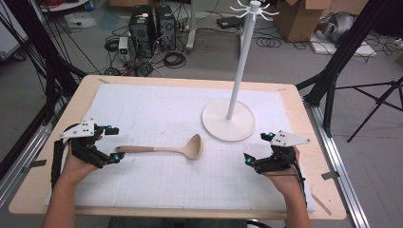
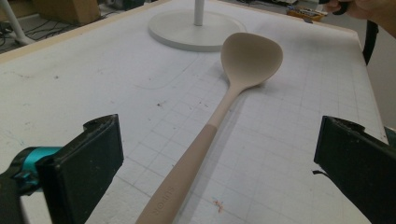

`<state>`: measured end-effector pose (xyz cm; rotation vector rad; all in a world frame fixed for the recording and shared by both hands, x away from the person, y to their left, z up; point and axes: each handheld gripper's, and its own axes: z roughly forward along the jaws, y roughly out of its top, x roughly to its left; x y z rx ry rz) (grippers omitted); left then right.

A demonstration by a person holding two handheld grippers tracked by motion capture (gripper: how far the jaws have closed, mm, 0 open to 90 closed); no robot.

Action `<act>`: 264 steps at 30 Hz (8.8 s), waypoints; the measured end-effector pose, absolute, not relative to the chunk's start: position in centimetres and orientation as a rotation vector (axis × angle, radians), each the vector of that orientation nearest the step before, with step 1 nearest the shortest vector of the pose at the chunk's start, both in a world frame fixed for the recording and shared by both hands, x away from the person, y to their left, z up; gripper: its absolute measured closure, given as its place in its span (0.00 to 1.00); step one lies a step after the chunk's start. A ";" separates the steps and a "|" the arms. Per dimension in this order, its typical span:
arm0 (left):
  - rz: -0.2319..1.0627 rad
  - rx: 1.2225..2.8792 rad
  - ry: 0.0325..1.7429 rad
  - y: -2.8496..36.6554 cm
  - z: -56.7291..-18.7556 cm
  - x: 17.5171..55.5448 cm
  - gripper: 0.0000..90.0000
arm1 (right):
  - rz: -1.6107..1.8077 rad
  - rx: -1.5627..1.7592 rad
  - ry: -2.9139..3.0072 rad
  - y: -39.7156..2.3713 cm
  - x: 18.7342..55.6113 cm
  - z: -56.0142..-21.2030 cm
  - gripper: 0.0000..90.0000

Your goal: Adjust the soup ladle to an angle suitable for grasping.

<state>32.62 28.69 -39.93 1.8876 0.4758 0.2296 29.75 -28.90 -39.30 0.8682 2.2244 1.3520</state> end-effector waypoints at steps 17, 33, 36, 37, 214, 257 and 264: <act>0.225 1.903 0.477 28.5 -40.1 32.8 0.02 | 1.366 0.887 2.199 -29.6 29.7 -39.3 0.01; 0.207 1.972 0.443 25.9 -39.7 33.5 0.02 | 1.383 0.868 2.188 -30.2 29.4 -38.9 0.01; 0.193 1.996 0.445 25.1 -39.5 34.2 0.02 | 1.380 0.872 2.178 -30.5 29.3 -38.7 0.01; 0.189 1.999 0.447 24.9 -39.5 34.4 0.02 | 1.380 0.872 2.178 -30.5 29.3 -38.7 0.01; 0.037 2.385 0.138 6.3 -38.7 35.8 0.52 | 1.315 0.886 2.220 -30.4 29.4 -39.0 0.01; 0.292 2.105 0.491 23.8 -38.8 31.7 0.14 | 1.283 0.900 2.256 -30.0 29.9 -39.7 0.01; 0.321 2.091 0.513 24.9 -38.5 31.6 0.11 | 1.285 0.897 2.252 -30.0 29.9 -39.7 0.01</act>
